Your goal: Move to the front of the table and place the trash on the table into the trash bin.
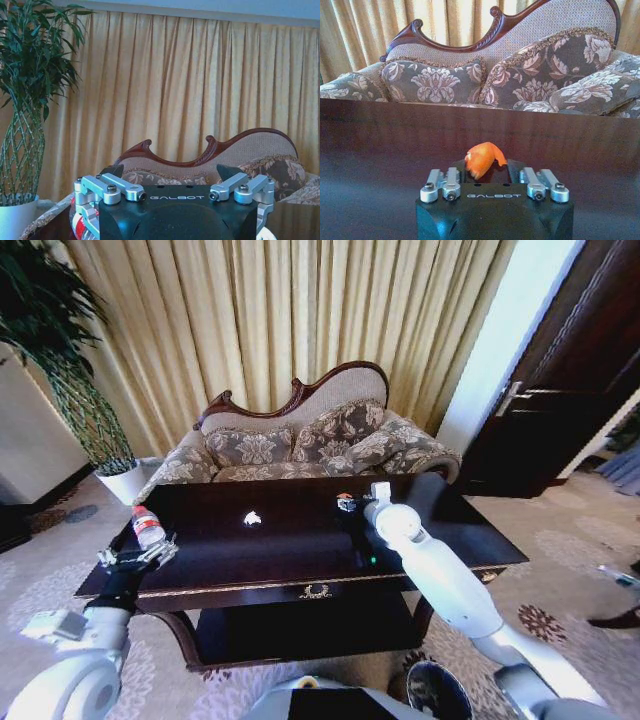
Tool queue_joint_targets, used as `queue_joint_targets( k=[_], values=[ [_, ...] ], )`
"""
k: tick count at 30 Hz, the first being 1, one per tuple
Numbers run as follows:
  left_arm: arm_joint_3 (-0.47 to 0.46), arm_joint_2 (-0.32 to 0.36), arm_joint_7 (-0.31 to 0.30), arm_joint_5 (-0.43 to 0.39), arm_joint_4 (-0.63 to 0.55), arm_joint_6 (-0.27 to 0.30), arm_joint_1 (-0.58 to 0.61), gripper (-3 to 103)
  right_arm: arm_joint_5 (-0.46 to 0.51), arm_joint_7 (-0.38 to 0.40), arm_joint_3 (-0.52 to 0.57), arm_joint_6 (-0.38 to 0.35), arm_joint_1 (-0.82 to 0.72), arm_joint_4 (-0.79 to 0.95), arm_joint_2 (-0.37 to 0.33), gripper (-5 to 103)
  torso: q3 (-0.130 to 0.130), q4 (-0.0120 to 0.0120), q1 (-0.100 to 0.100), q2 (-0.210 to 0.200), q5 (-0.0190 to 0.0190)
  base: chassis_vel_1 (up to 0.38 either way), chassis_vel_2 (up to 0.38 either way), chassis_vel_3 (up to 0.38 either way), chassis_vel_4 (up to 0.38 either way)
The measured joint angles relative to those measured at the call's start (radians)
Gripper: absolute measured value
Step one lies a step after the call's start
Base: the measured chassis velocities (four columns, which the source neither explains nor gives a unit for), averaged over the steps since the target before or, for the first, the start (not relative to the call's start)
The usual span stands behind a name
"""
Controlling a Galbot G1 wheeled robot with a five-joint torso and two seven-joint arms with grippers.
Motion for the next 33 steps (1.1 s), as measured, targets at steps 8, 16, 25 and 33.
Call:
queue_joint_targets(
  k=[8,16,25,33],
  values=[
    [-0.003,-0.002,0.002,-0.001,-0.006,-0.002,0.004,100,-0.005,0.000,0.010,0.004,-0.013,0.009,-0.004,21,0.000,0.0001,0.000,0.000,0.0000,0.000,0.000,0.000,0.000],
    [0.006,0.004,0.002,0.000,-0.007,-0.002,-0.001,100,-0.007,-0.008,0.033,0.016,-0.033,0.016,-0.011,1,0.000,0.0000,0.000,0.000,0.0000,0.000,0.000,0.000,0.000],
    [0.008,0.006,0.003,0.001,-0.006,-0.002,-0.001,100,-0.007,-0.020,0.059,0.059,-0.047,0.020,-0.007,0,0.000,0.0000,0.000,0.000,0.0000,0.000,0.000,0.000,0.000],
    [0.008,0.003,0.005,0.003,-0.006,-0.002,0.000,100,-0.006,-0.040,0.135,0.159,-0.091,0.077,-0.007,0,0.000,0.0000,0.000,0.000,0.0001,0.000,0.000,0.000,0.000]
  ],
)
